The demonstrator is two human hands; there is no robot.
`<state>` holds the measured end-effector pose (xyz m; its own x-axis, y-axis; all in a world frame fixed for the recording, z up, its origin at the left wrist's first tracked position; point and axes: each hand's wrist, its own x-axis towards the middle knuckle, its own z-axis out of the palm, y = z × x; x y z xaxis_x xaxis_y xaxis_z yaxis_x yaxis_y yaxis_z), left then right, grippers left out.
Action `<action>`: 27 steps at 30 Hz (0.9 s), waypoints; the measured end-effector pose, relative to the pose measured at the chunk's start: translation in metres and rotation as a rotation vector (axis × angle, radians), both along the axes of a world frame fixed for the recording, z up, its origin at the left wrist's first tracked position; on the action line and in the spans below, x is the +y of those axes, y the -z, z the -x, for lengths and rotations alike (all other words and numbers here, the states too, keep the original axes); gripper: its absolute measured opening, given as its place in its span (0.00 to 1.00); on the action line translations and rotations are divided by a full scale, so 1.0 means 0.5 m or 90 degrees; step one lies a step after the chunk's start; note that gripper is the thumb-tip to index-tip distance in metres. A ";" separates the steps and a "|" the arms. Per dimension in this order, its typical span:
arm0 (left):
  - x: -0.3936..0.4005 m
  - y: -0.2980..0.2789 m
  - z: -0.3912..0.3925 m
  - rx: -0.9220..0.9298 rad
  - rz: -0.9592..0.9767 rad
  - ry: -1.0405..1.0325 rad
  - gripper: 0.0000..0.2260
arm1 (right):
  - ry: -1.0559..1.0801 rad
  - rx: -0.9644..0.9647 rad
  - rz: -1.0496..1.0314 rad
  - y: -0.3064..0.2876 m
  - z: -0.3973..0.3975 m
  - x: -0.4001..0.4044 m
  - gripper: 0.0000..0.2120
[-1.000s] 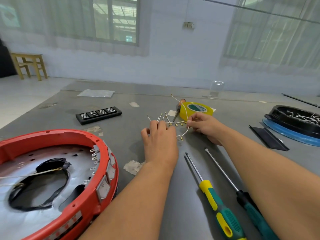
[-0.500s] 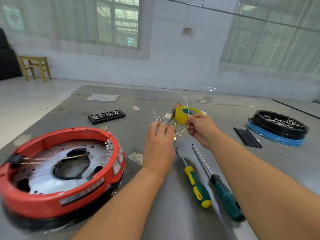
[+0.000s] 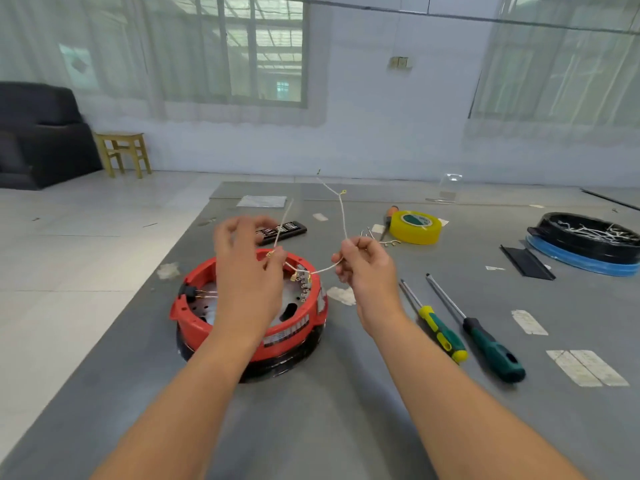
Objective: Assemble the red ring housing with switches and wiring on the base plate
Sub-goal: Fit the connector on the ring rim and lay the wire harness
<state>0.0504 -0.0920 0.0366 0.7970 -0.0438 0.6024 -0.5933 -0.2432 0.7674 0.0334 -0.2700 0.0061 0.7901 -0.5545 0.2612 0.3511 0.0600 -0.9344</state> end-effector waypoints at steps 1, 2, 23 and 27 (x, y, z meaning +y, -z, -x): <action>0.017 0.003 -0.008 0.070 0.034 0.018 0.21 | 0.025 -0.001 0.043 0.008 0.003 0.008 0.03; 0.031 0.006 -0.015 0.135 0.061 0.038 0.24 | 0.036 -0.003 0.070 0.015 0.006 0.015 0.03; 0.079 0.037 -0.056 0.342 0.136 0.174 0.04 | -0.010 0.043 0.016 0.067 0.017 0.027 0.03; 0.072 0.035 -0.052 0.303 0.099 0.146 0.07 | -0.019 0.035 0.029 0.062 0.022 0.030 0.03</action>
<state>0.0762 -0.0561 0.0192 0.9634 -0.1875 0.1915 -0.1969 -0.0106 0.9804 0.0225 -0.2551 -0.0251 0.8204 -0.5184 0.2411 0.2973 0.0266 -0.9544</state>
